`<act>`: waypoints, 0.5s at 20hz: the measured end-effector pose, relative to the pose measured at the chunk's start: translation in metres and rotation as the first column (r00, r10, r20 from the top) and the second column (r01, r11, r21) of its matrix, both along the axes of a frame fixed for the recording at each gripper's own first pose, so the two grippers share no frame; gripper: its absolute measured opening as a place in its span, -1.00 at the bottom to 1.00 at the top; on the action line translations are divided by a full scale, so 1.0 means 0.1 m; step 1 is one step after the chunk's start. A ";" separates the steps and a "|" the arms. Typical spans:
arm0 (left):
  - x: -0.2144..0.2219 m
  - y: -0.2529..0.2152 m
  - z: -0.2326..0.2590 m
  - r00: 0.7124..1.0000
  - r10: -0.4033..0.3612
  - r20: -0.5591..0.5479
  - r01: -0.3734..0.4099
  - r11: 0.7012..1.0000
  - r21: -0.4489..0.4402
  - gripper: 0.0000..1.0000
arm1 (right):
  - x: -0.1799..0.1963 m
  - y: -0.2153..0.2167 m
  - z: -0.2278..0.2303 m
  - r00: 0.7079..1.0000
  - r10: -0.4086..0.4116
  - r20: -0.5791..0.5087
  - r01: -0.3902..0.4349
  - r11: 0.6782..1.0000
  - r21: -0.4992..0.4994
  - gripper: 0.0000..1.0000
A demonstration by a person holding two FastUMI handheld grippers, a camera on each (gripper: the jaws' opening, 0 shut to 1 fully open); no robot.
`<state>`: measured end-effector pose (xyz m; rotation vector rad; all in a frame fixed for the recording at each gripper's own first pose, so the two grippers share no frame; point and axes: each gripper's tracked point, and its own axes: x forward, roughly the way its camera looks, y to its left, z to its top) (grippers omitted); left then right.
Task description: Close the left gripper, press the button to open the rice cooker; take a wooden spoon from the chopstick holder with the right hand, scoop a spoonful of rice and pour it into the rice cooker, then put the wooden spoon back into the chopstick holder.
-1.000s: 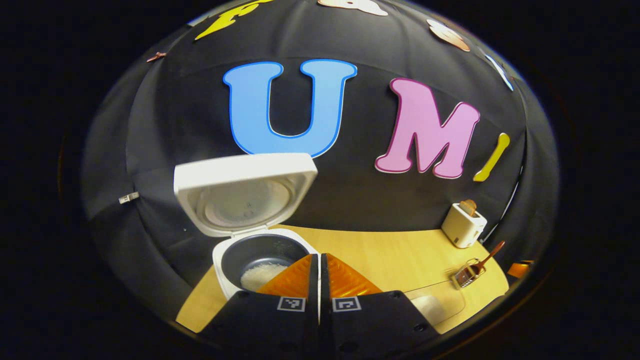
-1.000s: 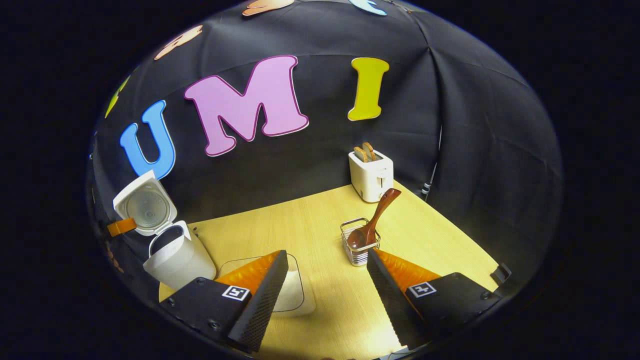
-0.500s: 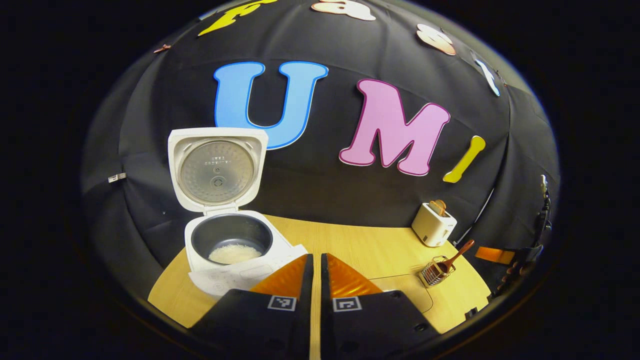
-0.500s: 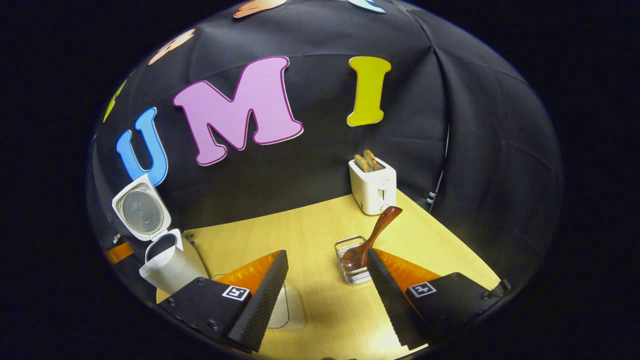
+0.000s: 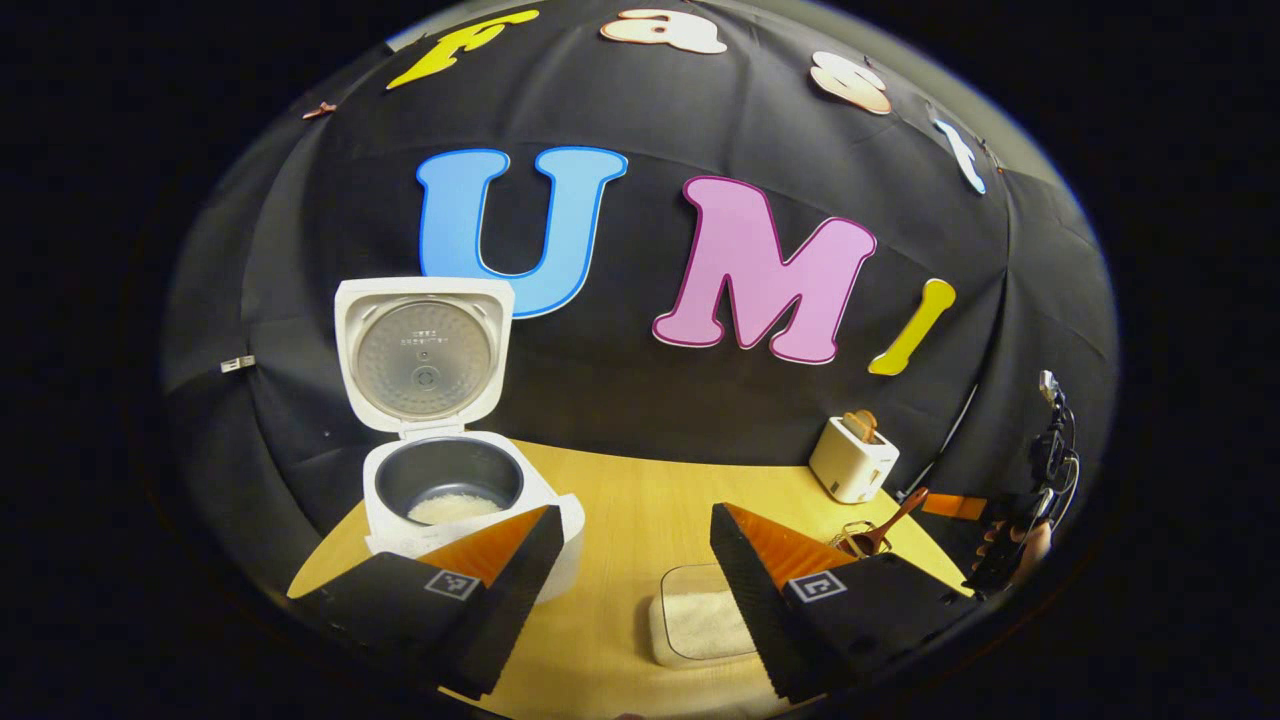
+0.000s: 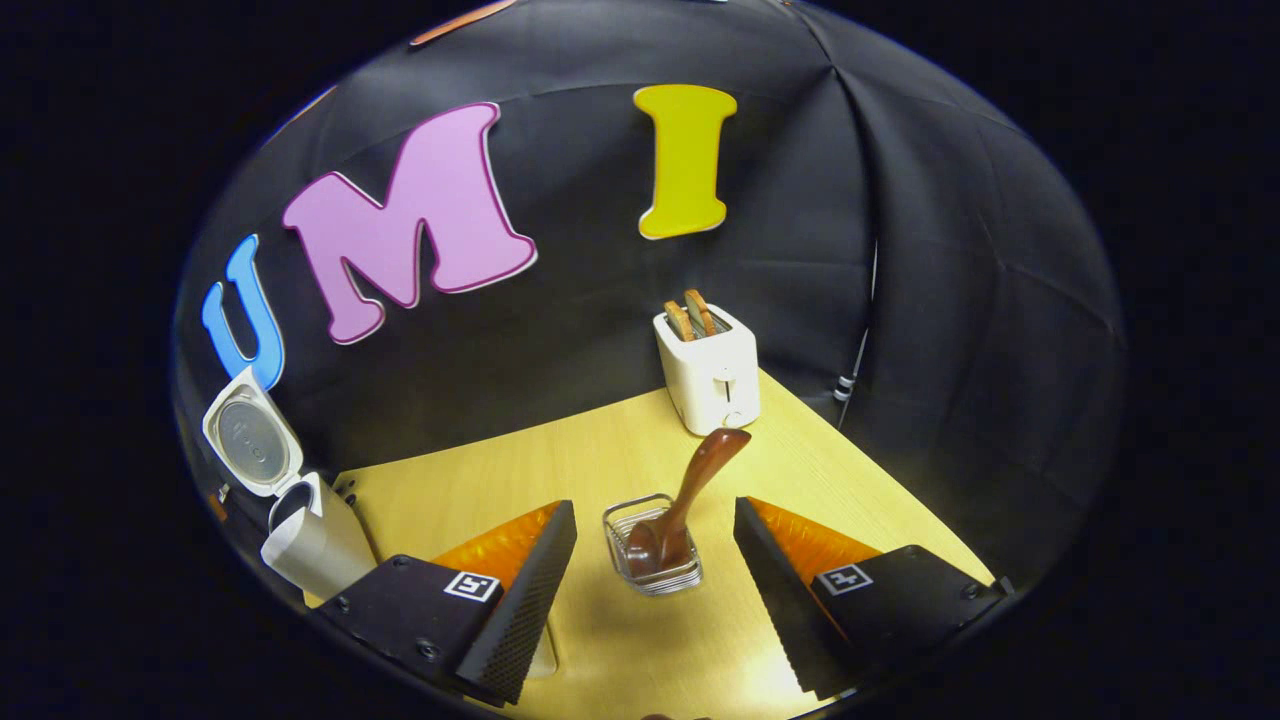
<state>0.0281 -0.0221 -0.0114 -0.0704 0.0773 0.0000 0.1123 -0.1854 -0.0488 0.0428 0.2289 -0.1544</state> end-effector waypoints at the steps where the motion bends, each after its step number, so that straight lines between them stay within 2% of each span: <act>1: -0.03 -0.02 -0.04 1.000 0.008 -0.012 -0.008 1.000 0.004 0.92 | 0.07 -0.07 -0.04 1.000 -0.002 -0.008 0.002 1.000 0.006 0.97; 7: -0.18 0.02 -0.31 0.994 0.071 -0.088 -0.066 0.996 0.053 0.92 | 0.66 -0.18 -0.32 0.995 0.084 -0.052 -0.079 0.992 0.100 0.97; 10: -0.20 0.07 -0.40 0.988 0.098 -0.116 -0.090 0.993 0.069 0.92 | 0.88 -0.28 -0.49 0.995 0.067 -0.075 -0.057 0.990 0.131 0.97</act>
